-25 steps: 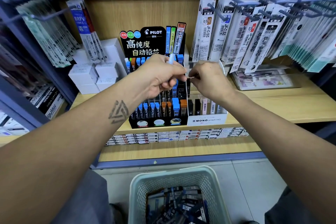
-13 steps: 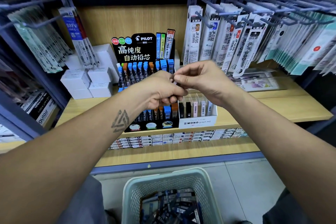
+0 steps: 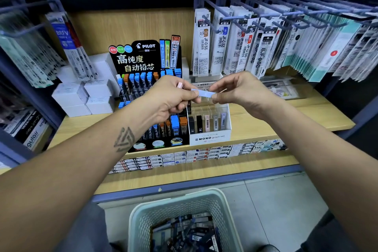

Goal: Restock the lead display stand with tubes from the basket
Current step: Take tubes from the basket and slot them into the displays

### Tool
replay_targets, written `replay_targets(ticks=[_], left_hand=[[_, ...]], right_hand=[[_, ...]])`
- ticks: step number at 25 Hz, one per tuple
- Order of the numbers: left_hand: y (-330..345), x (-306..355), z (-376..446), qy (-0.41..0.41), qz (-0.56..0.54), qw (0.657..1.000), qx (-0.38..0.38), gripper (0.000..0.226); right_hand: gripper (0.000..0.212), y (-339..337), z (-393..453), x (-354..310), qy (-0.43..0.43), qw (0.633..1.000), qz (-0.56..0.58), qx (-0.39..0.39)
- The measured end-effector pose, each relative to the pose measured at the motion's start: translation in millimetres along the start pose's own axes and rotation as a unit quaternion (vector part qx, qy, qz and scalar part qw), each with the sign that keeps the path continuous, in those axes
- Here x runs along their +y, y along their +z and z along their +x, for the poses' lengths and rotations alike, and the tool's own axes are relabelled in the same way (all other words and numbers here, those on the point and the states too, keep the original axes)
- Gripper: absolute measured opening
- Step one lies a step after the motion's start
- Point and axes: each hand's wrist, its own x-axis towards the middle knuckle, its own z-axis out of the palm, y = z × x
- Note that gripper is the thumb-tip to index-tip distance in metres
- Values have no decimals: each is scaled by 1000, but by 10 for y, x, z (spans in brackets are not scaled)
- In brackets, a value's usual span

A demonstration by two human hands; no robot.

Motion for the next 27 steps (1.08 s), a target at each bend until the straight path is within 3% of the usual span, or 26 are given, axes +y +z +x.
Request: replay_targets(ticks=[3,9,15,18,23,27], left_hand=[[44,-13,25,3,-49,999,21,13],[67,-24,53,75,110,990,55,22],[102,-57,88,110,153,981,52,34],[159,-49,123,92,120,986,64,37],[220,14,146,-11,34,999,39,9],[218,20,137,-23,6,1000,13,4]], right_hand=[[26,16,-6,24,-9,1000,13,-3],[19,2,-18,21,-6,999,19,-27],[41,71,-42,18,-29,998,-39,-50],[54,101,-53,2,-61,994,-66,-67],[20,50,1,86,-1,998,-63,20],[12,-90,31,168,25,990,-111,88]])
